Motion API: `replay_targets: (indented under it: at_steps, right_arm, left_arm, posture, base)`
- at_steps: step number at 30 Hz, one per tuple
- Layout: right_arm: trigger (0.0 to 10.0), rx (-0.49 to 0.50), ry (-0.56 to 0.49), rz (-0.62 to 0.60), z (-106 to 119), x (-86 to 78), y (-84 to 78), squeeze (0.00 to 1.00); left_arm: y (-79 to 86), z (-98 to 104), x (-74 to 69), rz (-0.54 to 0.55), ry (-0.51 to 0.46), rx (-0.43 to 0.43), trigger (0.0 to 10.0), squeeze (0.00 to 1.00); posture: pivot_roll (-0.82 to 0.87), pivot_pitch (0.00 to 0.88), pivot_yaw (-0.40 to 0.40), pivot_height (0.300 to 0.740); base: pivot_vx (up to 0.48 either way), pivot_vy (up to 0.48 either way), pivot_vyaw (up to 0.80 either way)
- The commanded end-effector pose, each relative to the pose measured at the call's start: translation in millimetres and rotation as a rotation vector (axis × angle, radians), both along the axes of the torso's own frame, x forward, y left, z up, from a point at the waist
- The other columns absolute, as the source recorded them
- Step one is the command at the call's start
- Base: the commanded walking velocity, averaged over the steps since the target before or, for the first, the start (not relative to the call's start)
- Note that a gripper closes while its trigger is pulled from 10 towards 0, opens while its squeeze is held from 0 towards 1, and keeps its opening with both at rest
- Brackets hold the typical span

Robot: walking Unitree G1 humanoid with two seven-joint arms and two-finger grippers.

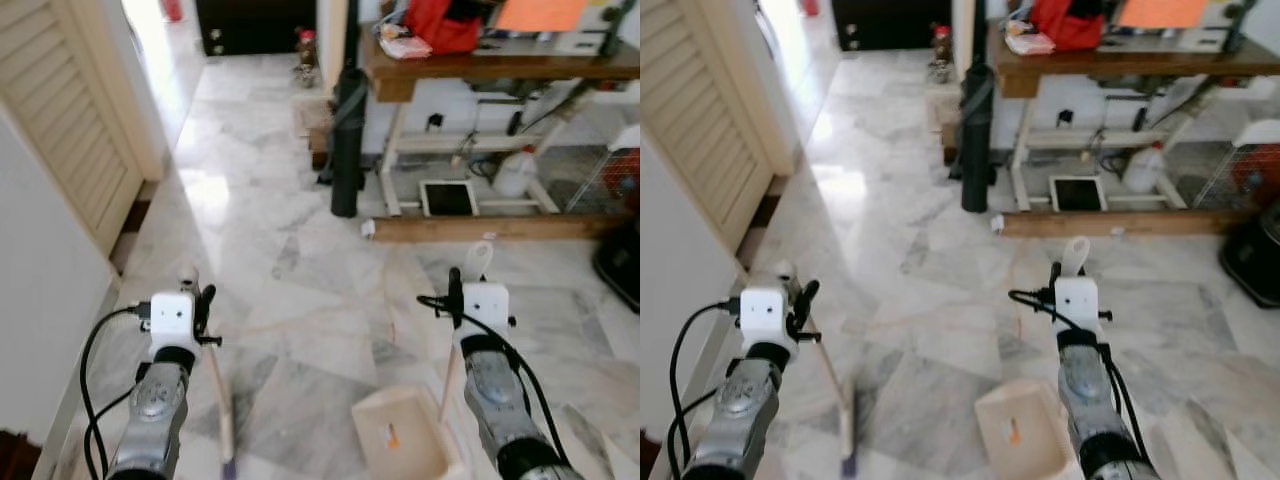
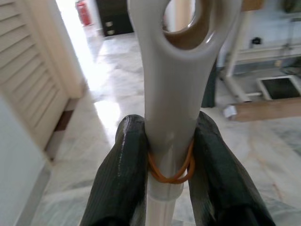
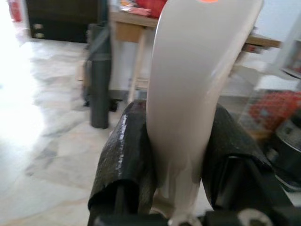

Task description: Sweep floor

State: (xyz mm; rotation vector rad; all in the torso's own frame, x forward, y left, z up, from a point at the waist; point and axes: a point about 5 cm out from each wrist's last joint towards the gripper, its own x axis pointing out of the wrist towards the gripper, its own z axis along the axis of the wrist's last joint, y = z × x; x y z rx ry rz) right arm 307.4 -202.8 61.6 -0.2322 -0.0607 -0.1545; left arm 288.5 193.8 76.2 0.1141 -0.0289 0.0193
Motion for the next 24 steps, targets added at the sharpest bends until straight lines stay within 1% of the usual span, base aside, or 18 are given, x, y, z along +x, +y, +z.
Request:
replay_targets:
  at_steps: [1, 7, 8, 13, 16, 24]
  right_arm:
    - [10.0, -0.024, -0.024, -0.007, 7.6, 3.6, -4.9, 0.00]
    - [10.0, -0.024, -0.025, -0.009, 8.4, 4.4, -4.8, 0.00]
    - [10.0, -0.024, -0.025, -0.008, 8.7, 4.8, -4.3, 0.00]
    - [10.0, -0.022, -0.025, -0.007, 9.0, 5.4, -3.7, 0.00]
    - [10.0, -0.024, -0.025, -0.007, 8.9, 5.4, -3.8, 0.00]
    - [10.0, -0.028, -0.023, -0.009, 8.9, 5.6, -4.0, 0.00]
  left_arm:
    - [-1.5, 9.6, 4.1, -0.009, -0.043, 0.009, 10.0, 0.00]
    - [-1.6, 9.2, 4.1, -0.011, -0.039, 0.019, 10.0, 0.00]
    - [-1.4, 9.2, 4.0, -0.014, -0.036, 0.040, 10.0, 0.00]
    - [-1.5, 9.0, 4.1, -0.011, -0.038, 0.039, 10.0, 0.00]
    - [-1.4, 8.6, 3.9, -0.007, -0.038, 0.025, 10.0, 0.00]
    - [-1.3, 8.9, 4.1, -0.010, -0.039, 0.031, 10.0, 0.00]
  posture:
    - [0.13, 0.000, 0.008, 0.740]
    - [0.14, 0.000, 0.008, 0.740]
    - [0.14, 0.000, 0.007, 0.740]
    - [0.14, 0.000, 0.006, 0.740]
    - [0.14, 0.000, 0.006, 0.740]
    - [0.14, 0.000, 0.005, 0.740]
  base:
    - [0.000, 0.000, -0.80]
    - [0.000, 0.000, -0.80]
    - [0.000, 0.000, -0.80]
    - [0.000, -0.388, -0.80]
    - [0.000, 0.000, -0.80]
    - [0.000, 0.000, -0.80]
